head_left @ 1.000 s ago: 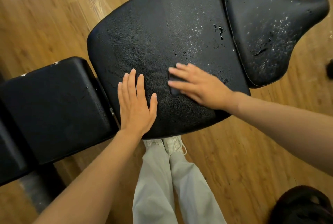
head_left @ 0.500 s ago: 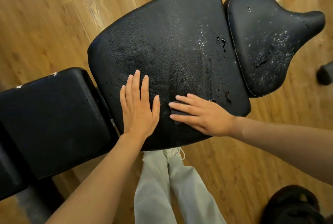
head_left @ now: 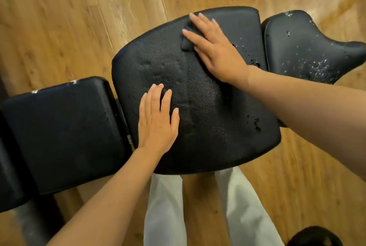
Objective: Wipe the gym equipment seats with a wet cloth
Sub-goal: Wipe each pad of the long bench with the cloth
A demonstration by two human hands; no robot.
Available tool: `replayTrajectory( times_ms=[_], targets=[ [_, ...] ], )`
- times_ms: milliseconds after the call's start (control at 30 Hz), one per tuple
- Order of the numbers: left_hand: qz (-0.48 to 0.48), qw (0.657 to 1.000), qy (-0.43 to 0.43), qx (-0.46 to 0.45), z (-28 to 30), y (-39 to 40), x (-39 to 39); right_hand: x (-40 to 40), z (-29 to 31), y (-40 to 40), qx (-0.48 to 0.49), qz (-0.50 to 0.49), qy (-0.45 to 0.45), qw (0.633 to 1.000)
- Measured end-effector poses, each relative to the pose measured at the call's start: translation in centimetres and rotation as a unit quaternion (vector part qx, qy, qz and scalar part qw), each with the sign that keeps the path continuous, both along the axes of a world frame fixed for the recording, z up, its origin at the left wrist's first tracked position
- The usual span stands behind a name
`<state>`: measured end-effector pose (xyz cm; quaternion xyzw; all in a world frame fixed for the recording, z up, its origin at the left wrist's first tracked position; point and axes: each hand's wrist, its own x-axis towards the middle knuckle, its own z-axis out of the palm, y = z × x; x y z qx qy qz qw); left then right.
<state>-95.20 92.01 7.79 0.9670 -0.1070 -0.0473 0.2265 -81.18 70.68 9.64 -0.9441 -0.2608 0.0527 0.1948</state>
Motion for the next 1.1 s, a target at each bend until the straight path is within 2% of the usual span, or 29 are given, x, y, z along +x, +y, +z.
replayTrajectory(
  times_ms=[100, 167, 367, 500, 600, 733, 867, 1100],
  targets=[
    [0.022, 1.000, 0.017, -0.009, 0.1, -0.7, 0.0, 0.2, -0.1, 0.8, 0.016, -0.050, -0.010, 0.999],
    [0.037, 0.999, 0.025, 0.002, 0.2, -1.0, 0.2, -1.7, 0.2, 0.8, 0.028, -0.045, 0.005, 0.999],
    [0.079, 0.995, 0.039, 0.041, 0.4, -2.7, 0.3, -11.0, 0.9, -3.3, -0.006, 0.174, 0.076, 0.982],
    [0.118, 0.991, 0.051, 0.047, 0.5, -4.1, 0.3, -9.8, 0.8, -4.5, -0.026, 0.260, 0.065, 0.963],
    [0.141, 0.987, 0.056, 0.046, 0.8, -4.9, 0.6, -5.4, 0.6, -3.6, -0.010, 0.226, 0.034, 0.973],
    [0.164, 0.983, 0.055, 0.056, 0.9, -5.6, 0.9, 1.9, 0.3, -1.1, 0.024, 0.085, -0.018, 0.996],
    [0.179, 0.980, 0.056, 0.065, 0.8, -6.0, 1.0, 5.3, 0.1, 0.8, 0.039, -0.029, -0.030, 0.998],
    [0.185, 0.977, 0.072, 0.082, 1.2, -6.9, 1.7, 2.6, 0.4, -3.8, 0.028, 0.121, -0.016, 0.992]
  ],
)
